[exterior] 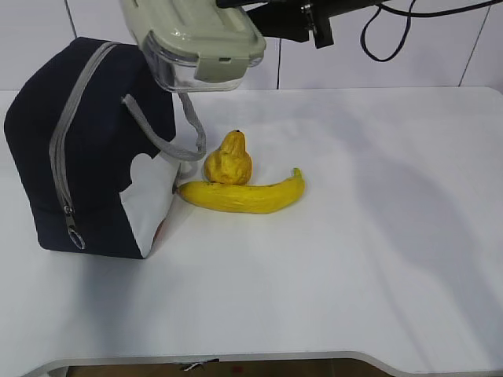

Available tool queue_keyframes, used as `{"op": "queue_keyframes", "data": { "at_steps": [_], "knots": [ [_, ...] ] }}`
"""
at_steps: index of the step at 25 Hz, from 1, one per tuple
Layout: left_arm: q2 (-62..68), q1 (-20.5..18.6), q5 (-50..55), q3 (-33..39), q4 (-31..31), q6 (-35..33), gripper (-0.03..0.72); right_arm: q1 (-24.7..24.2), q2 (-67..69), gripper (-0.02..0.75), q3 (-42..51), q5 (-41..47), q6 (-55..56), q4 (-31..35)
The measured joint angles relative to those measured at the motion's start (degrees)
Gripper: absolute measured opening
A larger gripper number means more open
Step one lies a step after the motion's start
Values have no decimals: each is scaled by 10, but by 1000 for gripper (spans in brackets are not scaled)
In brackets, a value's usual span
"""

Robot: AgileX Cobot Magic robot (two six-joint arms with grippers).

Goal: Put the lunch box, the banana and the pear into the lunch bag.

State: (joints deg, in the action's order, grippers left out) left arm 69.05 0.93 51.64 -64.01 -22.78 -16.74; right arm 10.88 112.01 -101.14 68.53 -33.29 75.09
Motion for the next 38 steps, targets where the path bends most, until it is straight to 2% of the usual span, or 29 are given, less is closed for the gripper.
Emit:
{"op": "queue_keyframes", "data": {
  "at_steps": [6, 11, 16, 21, 23, 24, 27, 28, 34, 38],
  "knots": [
    [123, 0, 92, -163, -6, -3, 384, 22, 0, 341, 0, -52, -1, 17],
    [211, 0, 169, -265, -7, -3, 384, 50, 0, 341, 0, -116, -2, 29],
    [276, 0, 186, -304, -9, -5, 384, 69, 4, 341, 0, -148, -12, 64],
    [319, 0, 188, -305, -25, -12, 375, 75, 28, 341, 0, -163, -17, 100],
    [328, 0, 188, -306, -26, -14, 340, 79, 39, 341, 0, -169, -21, 115],
    [333, 0, 188, -307, -26, -14, 295, 80, 46, 341, 0, -170, -24, 123],
    [337, 0, 188, -310, -26, -20, 95, 88, 59, 341, 0, -173, -33, 140],
    [337, 0, 189, -311, -26, -23, 58, 90, 63, 341, 0, -174, -37, 146],
    [337, 0, 194, -365, -66, -27, 30, 92, 79, 341, -1, -180, -45, 170],
    [329, 0, 194, -403, -105, -27, 29, 92, 96, 341, -1, -187, -47, 154]
  ]
}}
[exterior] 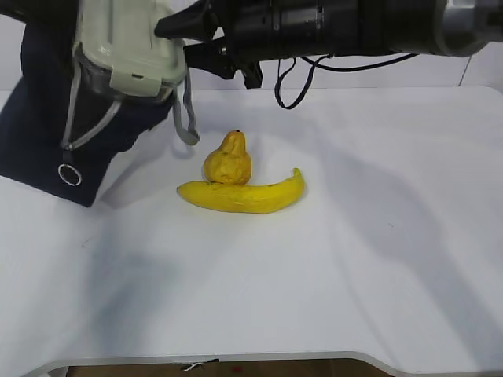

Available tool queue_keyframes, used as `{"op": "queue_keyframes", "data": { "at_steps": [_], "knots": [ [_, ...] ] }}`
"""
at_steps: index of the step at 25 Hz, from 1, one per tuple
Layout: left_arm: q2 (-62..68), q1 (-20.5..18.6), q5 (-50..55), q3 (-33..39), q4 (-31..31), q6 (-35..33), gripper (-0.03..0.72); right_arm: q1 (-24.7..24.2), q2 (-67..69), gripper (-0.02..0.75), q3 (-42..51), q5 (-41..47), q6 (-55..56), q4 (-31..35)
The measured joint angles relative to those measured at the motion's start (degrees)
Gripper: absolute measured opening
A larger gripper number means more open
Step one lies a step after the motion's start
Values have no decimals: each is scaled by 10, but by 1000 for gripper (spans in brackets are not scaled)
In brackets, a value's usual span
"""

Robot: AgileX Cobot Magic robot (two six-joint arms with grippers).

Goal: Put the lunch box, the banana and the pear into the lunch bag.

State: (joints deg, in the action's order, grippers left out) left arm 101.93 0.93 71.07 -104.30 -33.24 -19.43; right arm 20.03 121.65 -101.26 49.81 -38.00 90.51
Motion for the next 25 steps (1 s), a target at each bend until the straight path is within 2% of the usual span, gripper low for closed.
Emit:
{"op": "queue_keyframes", "data": {
  "at_steps": [4, 9, 18, 25],
  "knots": [
    [-7, 0, 1, -6, -27, 0, 29, 0, 15, 341, 0, -22, -1, -34],
    [-7, 10, 3, -6, -28, -1, 28, 0, 31, 341, 0, -53, -1, -34],
    [38, 72, 3, -6, -57, -15, 27, 0, 42, 341, 0, -54, -8, -24],
    [57, 78, 3, -7, -74, -27, 27, 0, 42, 341, 0, -55, -27, -38]
  ]
}}
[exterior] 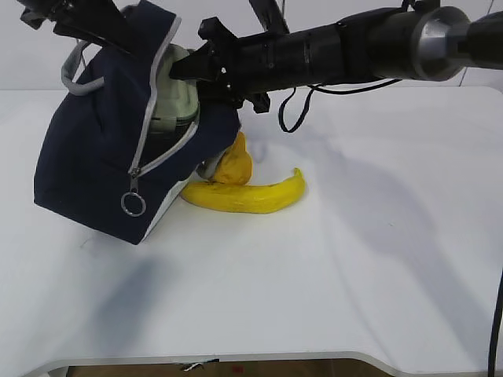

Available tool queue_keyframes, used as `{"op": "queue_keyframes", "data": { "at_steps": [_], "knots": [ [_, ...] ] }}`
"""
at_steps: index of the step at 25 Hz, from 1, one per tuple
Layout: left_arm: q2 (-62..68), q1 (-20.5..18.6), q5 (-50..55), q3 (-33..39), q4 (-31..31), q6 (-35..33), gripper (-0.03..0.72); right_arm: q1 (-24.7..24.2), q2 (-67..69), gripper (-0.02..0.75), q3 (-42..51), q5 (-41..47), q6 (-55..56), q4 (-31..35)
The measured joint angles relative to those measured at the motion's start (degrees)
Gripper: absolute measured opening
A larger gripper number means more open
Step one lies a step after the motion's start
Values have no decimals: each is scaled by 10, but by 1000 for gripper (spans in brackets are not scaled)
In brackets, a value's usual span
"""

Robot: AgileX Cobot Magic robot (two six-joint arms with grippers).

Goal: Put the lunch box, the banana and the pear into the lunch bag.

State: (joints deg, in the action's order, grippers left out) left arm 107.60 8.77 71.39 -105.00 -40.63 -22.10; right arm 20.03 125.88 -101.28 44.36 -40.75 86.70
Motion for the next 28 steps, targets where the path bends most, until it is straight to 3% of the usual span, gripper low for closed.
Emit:
{"op": "queue_keyframes", "data": {
  "at_steps": [19, 28],
  "knots": [
    [21, 0, -2, 0, -13, -65, 27, 0, 26, 347, -1, -15, -15, -8],
    [21, 0, -2, 0, -13, -69, 27, 11, 33, 452, -7, -21, -16, 18]
  ]
}}
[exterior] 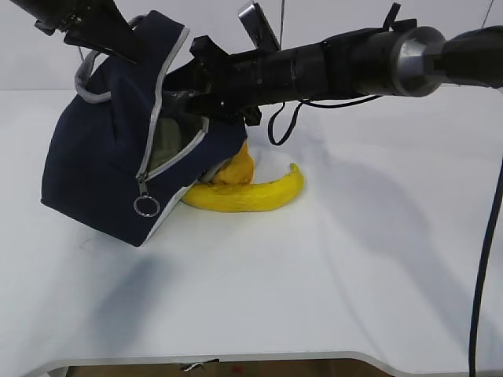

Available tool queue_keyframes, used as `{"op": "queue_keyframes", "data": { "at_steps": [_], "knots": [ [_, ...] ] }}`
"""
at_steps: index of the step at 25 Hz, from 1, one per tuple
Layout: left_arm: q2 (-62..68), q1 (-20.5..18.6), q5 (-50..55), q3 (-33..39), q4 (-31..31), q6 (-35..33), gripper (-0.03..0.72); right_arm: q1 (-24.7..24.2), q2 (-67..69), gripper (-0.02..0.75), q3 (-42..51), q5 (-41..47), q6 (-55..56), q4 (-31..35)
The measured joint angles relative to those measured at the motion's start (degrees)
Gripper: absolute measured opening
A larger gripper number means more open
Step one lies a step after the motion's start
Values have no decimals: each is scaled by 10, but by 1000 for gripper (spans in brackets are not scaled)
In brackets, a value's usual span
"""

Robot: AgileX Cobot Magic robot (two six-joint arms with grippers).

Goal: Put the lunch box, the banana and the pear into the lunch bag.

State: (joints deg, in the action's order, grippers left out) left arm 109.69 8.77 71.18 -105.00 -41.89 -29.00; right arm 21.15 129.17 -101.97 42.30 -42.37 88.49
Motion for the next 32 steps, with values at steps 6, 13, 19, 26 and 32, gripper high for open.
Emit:
{"op": "queue_keyframes", "data": {
  "at_steps": [6, 13, 19, 26, 32],
  "knots": [
    [0, 0, -1, 0, 4, 0, 27, -4, 0, 461, -1, 23, 1, 7],
    [0, 0, -1, 0, 36, -2, 27, -55, 0, 461, -1, 122, -16, 13],
    [0, -15, -1, -1, 57, 6, 27, -92, -14, 461, -1, 159, -21, -77],
    [0, -56, -1, -1, 68, 37, 27, -91, -98, 461, -1, 171, 11, -298],
    [0, -66, -1, -1, 75, 42, 27, -88, -136, 461, -1, 204, 27, -485]
  ]
}}
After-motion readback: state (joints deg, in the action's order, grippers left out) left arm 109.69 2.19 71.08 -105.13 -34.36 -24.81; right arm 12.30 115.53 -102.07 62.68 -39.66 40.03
